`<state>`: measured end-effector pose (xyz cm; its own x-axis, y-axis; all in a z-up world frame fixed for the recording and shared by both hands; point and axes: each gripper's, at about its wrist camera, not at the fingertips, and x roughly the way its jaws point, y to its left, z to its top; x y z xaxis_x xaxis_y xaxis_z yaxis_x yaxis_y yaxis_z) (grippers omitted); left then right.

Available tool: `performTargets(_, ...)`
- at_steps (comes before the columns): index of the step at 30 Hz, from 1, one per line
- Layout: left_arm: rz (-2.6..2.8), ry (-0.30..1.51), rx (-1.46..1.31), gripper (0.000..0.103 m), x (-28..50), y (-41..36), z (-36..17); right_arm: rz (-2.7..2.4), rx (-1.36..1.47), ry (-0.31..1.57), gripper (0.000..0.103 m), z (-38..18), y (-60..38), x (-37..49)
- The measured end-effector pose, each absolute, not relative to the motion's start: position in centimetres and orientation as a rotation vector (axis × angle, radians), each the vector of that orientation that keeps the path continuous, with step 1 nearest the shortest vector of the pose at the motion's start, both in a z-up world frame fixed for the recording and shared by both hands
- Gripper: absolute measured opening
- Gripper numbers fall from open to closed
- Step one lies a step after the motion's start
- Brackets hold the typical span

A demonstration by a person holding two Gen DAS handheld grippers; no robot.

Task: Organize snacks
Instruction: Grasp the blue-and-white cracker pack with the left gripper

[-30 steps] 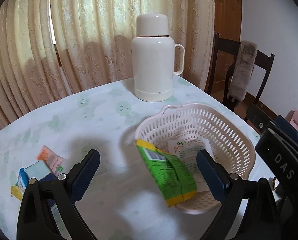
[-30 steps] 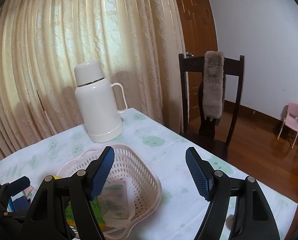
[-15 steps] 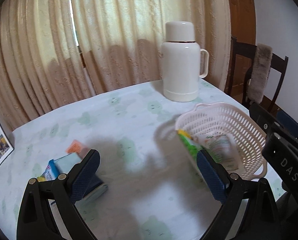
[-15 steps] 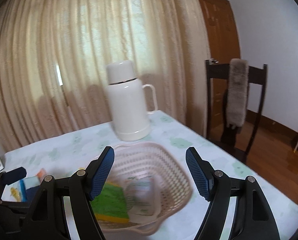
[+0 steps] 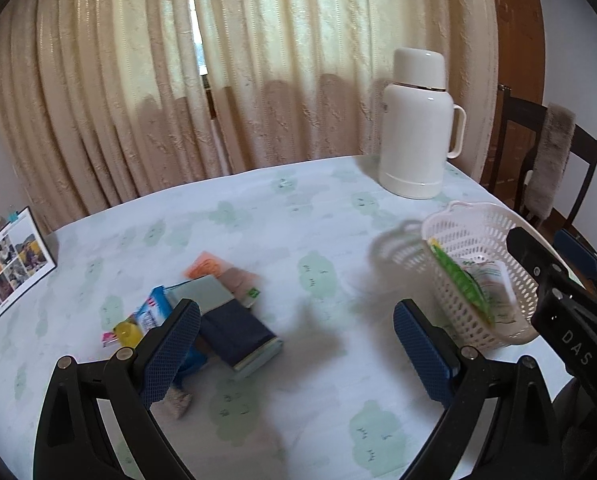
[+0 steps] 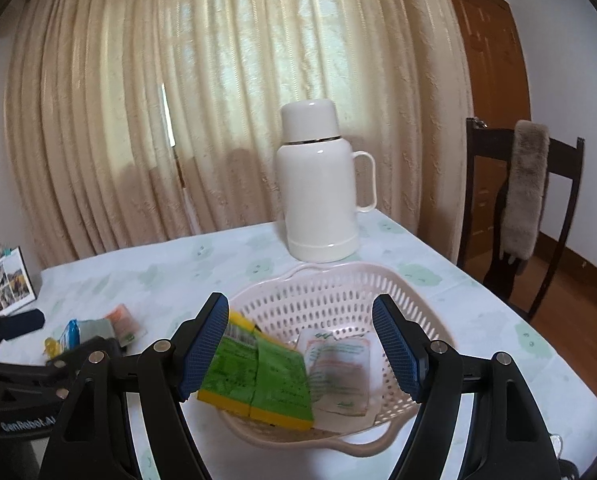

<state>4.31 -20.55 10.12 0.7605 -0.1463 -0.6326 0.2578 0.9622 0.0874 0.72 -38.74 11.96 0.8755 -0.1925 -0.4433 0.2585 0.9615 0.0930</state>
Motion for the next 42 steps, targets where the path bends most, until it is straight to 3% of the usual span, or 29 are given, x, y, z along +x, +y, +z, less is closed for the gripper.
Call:
performTargets(11,-0.169,0.689,0.145,0.096,4.5,-17.2,9.4,-0.172,0.067,0.478,0.075,10.8,-35.9,1.4)
performTargets(31,0.025,0.843,-0.147,0.096,9.4,-3.7,6.8,0.041,-0.025,0.539,0.075,9.0,-30.9,1.3)
performTargets(42,-0.001,0.937,-0.253,0.096,11.2,-3.0,4.7,0.051,-0.087,0.478,0.075,9.7,-29.3,0.0)
